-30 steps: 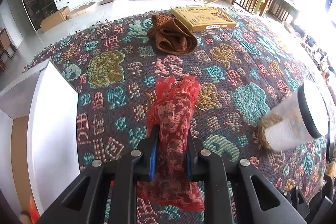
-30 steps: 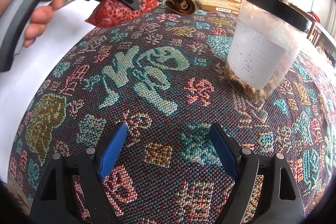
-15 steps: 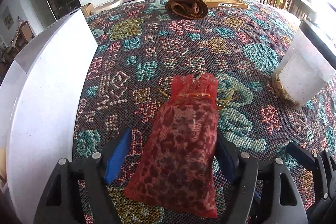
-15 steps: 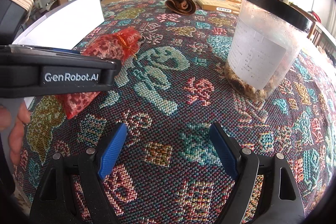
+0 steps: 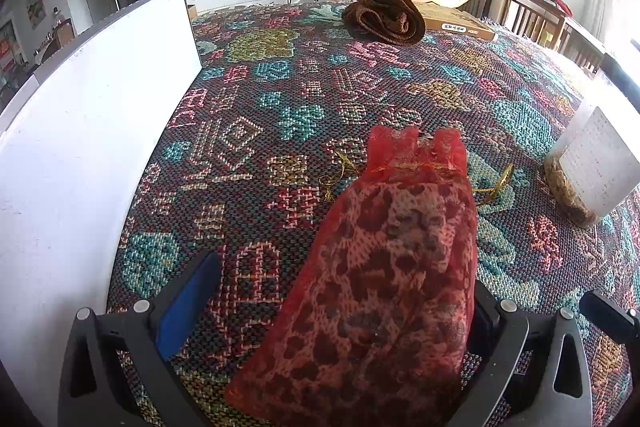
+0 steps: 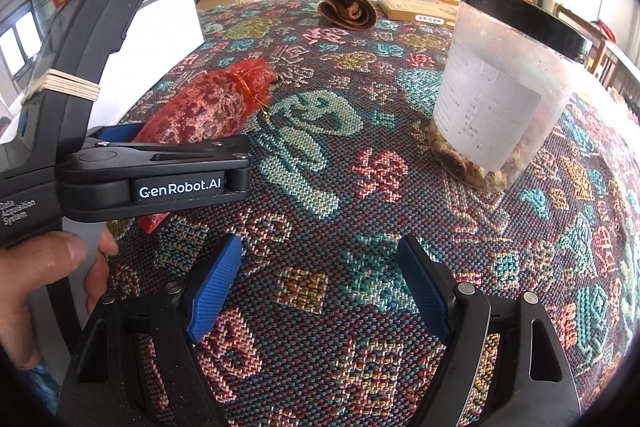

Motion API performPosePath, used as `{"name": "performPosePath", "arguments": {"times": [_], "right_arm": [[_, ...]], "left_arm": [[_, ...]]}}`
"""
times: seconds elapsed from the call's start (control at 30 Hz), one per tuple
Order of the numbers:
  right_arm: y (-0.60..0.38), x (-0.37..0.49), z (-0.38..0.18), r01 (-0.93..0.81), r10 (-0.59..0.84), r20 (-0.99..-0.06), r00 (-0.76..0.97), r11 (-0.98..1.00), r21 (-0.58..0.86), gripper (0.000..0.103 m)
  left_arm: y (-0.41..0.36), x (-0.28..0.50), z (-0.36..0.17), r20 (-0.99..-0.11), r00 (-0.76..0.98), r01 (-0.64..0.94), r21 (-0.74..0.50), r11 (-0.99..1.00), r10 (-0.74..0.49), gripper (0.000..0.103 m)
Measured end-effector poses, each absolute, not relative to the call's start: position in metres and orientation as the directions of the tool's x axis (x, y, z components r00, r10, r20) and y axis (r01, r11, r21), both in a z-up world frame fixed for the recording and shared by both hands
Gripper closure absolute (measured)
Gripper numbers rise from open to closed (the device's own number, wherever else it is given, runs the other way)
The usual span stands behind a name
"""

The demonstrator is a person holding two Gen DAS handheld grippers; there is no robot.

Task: Organize soft objects
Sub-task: 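Move the right tool to the brown knit item and grasp it, then lift the brown knit item with the right tool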

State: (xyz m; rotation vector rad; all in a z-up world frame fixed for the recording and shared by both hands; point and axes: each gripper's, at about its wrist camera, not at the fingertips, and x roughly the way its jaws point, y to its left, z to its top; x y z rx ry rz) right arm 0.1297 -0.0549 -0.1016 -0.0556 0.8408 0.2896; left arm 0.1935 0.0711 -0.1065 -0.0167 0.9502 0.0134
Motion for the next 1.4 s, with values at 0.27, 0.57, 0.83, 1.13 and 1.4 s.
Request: {"name": "performPosePath", "arguments": {"times": [0.27, 0.57, 0.83, 1.13, 1.4], "right_arm": [[-0.076, 0.133, -0.010, -0.276, 0.313, -0.582, 0.750, 0.949, 0.153, 0.020], [-0.018, 0.331, 0.042, -0.286, 0.197, -0.757, 0.624, 0.958, 0.014, 0.020], [0.034, 0.444, -0.014, -0.314, 0.037, -0.852, 0.522, 0.937, -0.151, 0.025], [-0.010, 0.458, -0.013, -0.274, 0.160, -0.885, 0.437, 0.961, 0.039, 0.094], [-0.074, 0.417, 0.063, -0.221, 0.278, -0.827, 0.488, 0.956, 0.192, 0.094]], "left_arm": [[0.071, 0.194, -0.106, -0.814, 0.581, -0.020, -0.007, 1.000, 0.006, 0.000], [0.071, 0.194, -0.106, -0.813, 0.582, -0.021, -0.009, 1.000, 0.005, 0.000], [0.071, 0.193, -0.106, -0.813, 0.583, -0.022, -0.010, 1.000, 0.005, 0.000], [0.071, 0.193, -0.106, -0.812, 0.584, -0.024, -0.010, 1.000, 0.006, 0.000], [0.071, 0.194, -0.106, -0.812, 0.584, -0.024, -0.010, 1.000, 0.006, 0.000]]}}
